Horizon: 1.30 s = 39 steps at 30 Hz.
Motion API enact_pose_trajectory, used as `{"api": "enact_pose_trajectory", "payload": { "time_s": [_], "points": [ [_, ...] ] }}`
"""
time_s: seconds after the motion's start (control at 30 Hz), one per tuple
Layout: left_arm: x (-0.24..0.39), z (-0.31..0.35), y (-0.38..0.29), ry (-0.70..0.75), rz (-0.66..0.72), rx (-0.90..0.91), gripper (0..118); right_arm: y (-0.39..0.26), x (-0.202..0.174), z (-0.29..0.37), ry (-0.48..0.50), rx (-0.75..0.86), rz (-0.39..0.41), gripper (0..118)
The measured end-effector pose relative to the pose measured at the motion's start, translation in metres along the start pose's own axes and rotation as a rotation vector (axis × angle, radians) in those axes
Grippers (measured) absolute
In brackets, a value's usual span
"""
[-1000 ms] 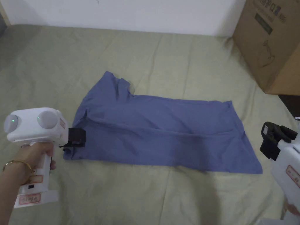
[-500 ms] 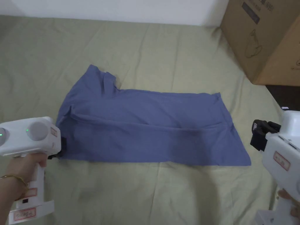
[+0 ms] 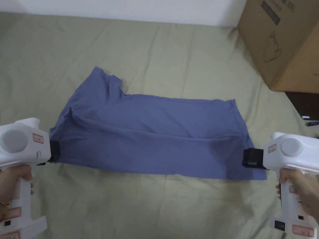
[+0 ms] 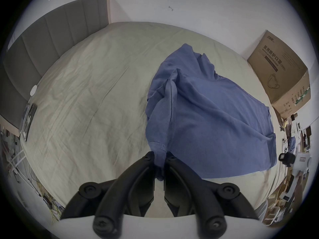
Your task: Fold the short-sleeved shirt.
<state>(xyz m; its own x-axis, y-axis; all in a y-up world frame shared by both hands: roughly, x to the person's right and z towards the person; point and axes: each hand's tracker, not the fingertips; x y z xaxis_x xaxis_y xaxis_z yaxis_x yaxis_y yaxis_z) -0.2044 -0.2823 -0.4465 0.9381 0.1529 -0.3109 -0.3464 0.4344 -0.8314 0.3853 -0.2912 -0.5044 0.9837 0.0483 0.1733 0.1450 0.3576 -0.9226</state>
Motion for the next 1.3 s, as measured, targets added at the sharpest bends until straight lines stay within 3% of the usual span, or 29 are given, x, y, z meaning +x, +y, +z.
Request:
{"api": "enact_pose_trajectory", "payload": {
  "time_s": [0.1, 0.17, 0.2, 0.53, 0.67, 0.87, 0.93, 0.97, 1.0, 1.03, 1.07, 1.1, 1.3],
  "points": [
    [-0.001, -0.006, -0.002, 0.009, 0.015, -0.011, 7, -0.005, 0.003, -0.011, 0.029, -0.034, -0.050, 26],
    [-0.002, -0.009, -0.002, 0.013, 0.020, -0.015, 7, -0.011, 0.002, -0.010, 0.106, -0.039, -0.081, 13],
    [-0.002, -0.010, -0.001, 0.014, 0.022, -0.016, 7, -0.013, 0.000, -0.009, 0.081, -0.035, -0.070, 6],
    [-0.026, 0.039, 0.000, -0.089, 0.141, 0.031, 7, -0.017, 0.031, 0.078, 0.261, 0.023, -0.069, 4],
    [-0.041, 0.077, -0.030, -0.120, 0.137, 0.058, 7, -0.048, 0.040, 0.107, 0.257, 0.062, -0.007, 4],
    [-0.064, 0.079, -0.099, -0.063, 0.131, -0.020, 7, -0.110, 0.046, 0.094, 0.238, -0.012, 0.009, 4],
    [-0.067, 0.065, -0.117, -0.024, 0.122, -0.079, 17, -0.125, 0.043, 0.084, 0.231, -0.028, 0.020, 4],
    [-0.067, 0.062, -0.122, 0.012, 0.112, -0.097, 32, -0.129, 0.042, 0.082, 0.223, -0.030, 0.021, 12],
    [-0.068, 0.061, -0.124, 0.072, 0.088, -0.105, 64, -0.130, 0.041, 0.083, 0.203, -0.030, 0.025, 39],
    [-0.069, 0.062, -0.122, 0.095, 0.059, -0.092, 89, -0.131, 0.040, 0.085, 0.179, -0.025, 0.046, 76],
    [-0.070, 0.065, -0.118, 0.102, 0.050, -0.073, 105, -0.129, 0.039, 0.088, 0.171, -0.016, 0.064, 106],
    [-0.070, 0.070, -0.114, 0.097, 0.055, -0.049, 110, -0.127, 0.038, 0.095, 0.165, 0.007, 0.078, 118],
    [-0.050, 0.135, -0.054, 0.058, 0.022, 0.268, 110, -0.094, 0.027, 0.173, 0.150, 0.390, 0.117, 116]
  ]
}}
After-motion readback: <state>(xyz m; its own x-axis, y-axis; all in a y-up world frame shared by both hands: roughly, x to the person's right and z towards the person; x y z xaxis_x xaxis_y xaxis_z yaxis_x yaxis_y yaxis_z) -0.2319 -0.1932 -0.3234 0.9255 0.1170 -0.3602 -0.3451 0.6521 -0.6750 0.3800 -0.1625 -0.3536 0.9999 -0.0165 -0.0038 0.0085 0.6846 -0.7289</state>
